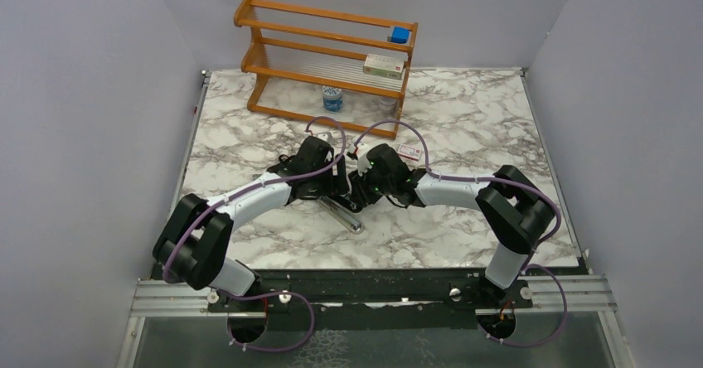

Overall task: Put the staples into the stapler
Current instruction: Install the staple into the stapler.

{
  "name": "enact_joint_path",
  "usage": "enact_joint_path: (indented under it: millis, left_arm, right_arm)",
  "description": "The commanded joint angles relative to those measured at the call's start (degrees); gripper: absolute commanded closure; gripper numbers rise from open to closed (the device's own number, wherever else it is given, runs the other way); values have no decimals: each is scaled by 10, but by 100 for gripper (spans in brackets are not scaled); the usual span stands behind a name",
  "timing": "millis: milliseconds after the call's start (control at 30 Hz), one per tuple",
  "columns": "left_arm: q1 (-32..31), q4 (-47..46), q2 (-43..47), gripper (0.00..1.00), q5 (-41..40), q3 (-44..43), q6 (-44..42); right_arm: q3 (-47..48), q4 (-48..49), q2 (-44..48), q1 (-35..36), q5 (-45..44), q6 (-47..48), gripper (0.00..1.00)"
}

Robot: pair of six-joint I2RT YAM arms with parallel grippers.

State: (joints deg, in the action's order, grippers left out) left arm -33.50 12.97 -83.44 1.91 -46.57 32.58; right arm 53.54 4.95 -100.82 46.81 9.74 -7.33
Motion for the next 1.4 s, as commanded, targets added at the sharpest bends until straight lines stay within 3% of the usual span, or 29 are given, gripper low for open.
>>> enact_joint_path:
  millis: [0, 867, 1367]
  left_arm:
    - [-3, -28, 23, 21, -7, 13, 9]
    - [-3, -47, 2, 21, -13, 41, 11]
    - [-3, -52, -10, 26, 5, 45, -5]
  right_arm:
    - [-21, -33, -4, 0, -25, 5, 63]
    - [-16, -37, -9, -1, -25, 8, 63]
    - [-13, -38, -13, -2, -25, 8, 63]
